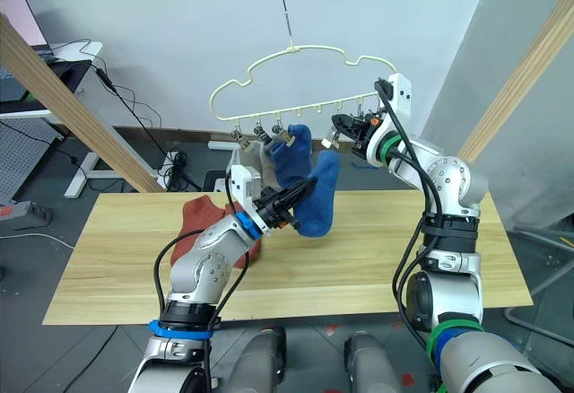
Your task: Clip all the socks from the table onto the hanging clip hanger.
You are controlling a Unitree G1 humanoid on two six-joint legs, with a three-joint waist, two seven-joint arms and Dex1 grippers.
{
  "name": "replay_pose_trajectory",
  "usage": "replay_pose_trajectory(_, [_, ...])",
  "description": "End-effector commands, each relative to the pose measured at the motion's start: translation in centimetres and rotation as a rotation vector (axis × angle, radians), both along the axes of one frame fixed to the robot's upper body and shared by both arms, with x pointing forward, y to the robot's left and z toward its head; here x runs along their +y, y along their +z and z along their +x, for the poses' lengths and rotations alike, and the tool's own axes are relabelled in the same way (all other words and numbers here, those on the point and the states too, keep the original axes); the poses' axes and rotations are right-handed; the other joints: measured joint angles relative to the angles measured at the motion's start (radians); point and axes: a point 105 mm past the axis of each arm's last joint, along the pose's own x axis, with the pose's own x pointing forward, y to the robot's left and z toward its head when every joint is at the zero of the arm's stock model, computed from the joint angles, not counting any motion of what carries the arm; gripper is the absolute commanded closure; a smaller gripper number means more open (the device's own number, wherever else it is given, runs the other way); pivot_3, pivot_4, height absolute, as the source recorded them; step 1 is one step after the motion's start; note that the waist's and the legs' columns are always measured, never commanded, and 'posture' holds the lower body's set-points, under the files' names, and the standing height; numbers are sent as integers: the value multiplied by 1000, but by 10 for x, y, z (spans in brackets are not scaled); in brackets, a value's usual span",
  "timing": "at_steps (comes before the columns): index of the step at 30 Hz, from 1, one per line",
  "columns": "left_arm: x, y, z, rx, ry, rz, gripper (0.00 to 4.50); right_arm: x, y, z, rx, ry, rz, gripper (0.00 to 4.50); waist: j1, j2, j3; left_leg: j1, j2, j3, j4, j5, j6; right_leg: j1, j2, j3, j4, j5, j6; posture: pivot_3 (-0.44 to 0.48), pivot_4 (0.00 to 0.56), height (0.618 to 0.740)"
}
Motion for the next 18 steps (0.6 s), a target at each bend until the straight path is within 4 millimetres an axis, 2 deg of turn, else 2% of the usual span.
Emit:
replay_pose_trajectory(1, [-3,20,-2,-63,-14,-33,4471,-2,4,-5,32,6,27,4500,0,0,0,0,0,0,0,0,0,0,0,0,0,0,0,-6,235,740])
replay_pose_trajectory(11, [-2,26,-1,-69,-15,-51,4471,1,-3,-10,63,13,20,4500,0,0,0,-1,0,0,0,0,0,-1,0,0,0,0,0,-6,241,740])
replay_pose_trajectory(14, [-3,26,-1,-72,-21,-51,4500,1,-5,-11,60,16,14,3759,-1,0,0,-1,0,0,0,0,0,-1,0,0,0,0,0,-5,242,740])
replay_pose_trajectory(18, [-3,27,-3,-76,-28,-53,4500,0,-6,-11,57,10,7,2160,-4,0,0,-2,0,0,0,0,0,-2,1,0,0,0,0,-4,243,740])
